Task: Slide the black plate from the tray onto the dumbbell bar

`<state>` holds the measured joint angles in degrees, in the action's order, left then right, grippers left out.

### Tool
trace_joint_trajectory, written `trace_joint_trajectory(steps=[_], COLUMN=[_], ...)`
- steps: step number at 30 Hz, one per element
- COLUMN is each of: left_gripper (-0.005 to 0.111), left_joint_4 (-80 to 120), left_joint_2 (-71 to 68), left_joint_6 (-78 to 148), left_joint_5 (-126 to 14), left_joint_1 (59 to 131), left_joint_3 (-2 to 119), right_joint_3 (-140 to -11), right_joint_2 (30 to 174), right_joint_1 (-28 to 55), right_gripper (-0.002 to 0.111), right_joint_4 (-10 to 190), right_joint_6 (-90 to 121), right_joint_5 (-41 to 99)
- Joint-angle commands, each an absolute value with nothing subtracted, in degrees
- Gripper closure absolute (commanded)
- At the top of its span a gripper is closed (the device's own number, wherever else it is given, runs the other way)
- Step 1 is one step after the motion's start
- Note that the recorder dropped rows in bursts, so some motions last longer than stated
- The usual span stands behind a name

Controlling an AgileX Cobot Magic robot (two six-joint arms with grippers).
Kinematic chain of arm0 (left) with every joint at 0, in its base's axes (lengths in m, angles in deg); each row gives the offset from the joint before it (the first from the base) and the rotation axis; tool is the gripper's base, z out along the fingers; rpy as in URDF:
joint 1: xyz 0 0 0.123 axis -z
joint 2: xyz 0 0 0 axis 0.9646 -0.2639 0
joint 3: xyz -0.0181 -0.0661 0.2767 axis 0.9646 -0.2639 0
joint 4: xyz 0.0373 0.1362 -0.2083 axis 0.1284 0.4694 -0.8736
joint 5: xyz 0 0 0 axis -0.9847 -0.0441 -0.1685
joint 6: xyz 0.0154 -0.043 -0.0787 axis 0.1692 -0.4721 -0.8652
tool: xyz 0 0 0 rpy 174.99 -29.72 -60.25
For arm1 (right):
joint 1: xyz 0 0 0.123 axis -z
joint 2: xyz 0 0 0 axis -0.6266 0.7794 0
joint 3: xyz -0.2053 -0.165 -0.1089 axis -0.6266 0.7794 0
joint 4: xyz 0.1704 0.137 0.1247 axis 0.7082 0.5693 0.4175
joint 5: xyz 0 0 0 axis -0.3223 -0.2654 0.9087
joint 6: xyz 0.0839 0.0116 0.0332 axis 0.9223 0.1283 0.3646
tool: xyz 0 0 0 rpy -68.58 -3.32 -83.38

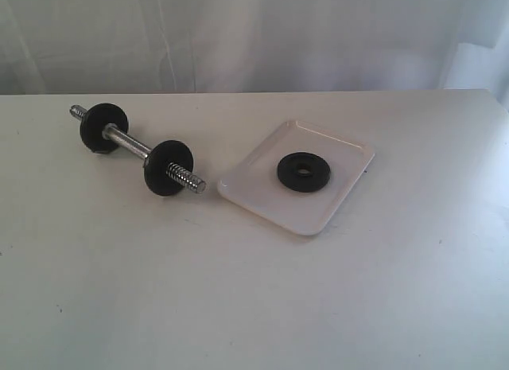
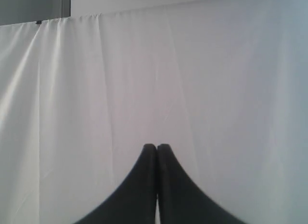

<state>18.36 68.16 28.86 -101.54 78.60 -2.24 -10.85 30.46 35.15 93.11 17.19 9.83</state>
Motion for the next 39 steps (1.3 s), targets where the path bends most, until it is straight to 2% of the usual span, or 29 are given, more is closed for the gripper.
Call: trace_joint_trajectory(steps=[1, 5, 18, 21, 29, 39], left_gripper=[0.107, 0.107, 0.107, 0.107, 0.107, 0.107], left_joint_4=[22.5, 27.4, 27.7, 27.6, 27.8, 29.3], left_joint_2=[68.3, 68.3, 68.3, 66.5, 47.7, 13.6], left_joint_6=[15.7, -2.6, -3.0, -1.1, 1.5, 6.0], left_joint_5=[-102.0, -102.1, -106.5, -106.6, -109.3, -109.6], left_joint_1=[78.8, 78.8, 78.8, 78.8, 78.8, 78.8], left_joint_3=[-2.4, -2.4, -2.4, 0.9, 15.5, 40.8], right_joint_3=[-10.6, -10.6, -10.6, -10.6, -10.6, -10.6], right_joint_2=[30.2, 30.2, 30.2, 30.2, 30.2, 30.2], right_joint_1=[35.4, 35.4, 35.4, 35.4, 35.4, 35.4], right_gripper=[0.108, 0.108, 0.108, 0.108, 0.108, 0.108], right_joint_4=[92.7, 92.7, 92.7, 92.7, 92.7, 92.7], right_joint_6=[17.5, 17.5, 17.5, 17.5, 17.5, 17.5], right_joint_5=[10.4, 10.4, 10.4, 10.4, 10.4, 10.4])
